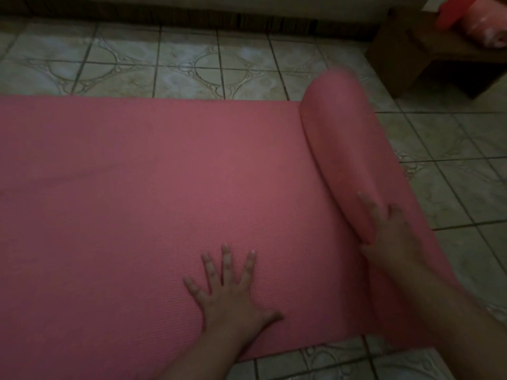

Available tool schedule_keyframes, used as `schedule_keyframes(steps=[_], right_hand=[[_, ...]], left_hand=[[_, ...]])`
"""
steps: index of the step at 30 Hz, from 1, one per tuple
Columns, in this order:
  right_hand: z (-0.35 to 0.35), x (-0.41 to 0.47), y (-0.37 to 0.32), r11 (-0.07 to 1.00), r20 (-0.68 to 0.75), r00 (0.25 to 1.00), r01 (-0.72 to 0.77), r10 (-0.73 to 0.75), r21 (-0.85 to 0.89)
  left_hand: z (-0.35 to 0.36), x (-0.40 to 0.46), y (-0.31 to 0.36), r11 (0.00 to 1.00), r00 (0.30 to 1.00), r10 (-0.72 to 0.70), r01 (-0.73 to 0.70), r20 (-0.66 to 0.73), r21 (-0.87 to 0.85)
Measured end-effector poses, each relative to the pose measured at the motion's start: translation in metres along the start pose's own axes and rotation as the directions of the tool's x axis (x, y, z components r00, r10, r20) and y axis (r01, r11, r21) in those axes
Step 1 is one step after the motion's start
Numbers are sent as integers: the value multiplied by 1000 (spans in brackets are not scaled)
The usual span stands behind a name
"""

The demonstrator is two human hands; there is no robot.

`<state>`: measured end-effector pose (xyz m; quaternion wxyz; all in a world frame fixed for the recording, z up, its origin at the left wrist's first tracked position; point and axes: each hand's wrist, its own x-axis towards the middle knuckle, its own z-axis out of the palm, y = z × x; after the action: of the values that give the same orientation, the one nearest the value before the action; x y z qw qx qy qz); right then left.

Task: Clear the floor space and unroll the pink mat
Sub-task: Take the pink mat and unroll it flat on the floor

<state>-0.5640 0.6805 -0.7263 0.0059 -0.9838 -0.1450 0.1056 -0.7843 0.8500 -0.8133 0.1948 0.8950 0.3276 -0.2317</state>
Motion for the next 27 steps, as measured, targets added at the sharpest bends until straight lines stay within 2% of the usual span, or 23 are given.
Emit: schedule_keyframes(steps=[5,9,12,16,20,25,27], right_hand=[[-8,3,2,985,47,997,54,-63,164],[-9,-2,-15,976,45,990,122,-132,178],[-25,0,-11,982,17,992,124,-127,145],[-45,11,26,1000,-107,994,14,-12,12],[-34,13,58,993,-233,966,-118,113,-5],[6,6,81,947,-123,956,-282,265,-153],[18,8,90,936,-62,955,-295,289,-189]], left_hand=[[-7,20,27,988,988,152,-153,11,35],[-7,20,20,996,997,82,-81,-9,26],[-7,17,14,999,999,46,-46,-3,17],[-7,18,6,999,999,46,-47,12,23],[-8,19,6,998,998,56,-57,23,25],[-9,19,7,998,999,50,-51,22,34],[-9,19,7,998,998,50,-51,26,36]])
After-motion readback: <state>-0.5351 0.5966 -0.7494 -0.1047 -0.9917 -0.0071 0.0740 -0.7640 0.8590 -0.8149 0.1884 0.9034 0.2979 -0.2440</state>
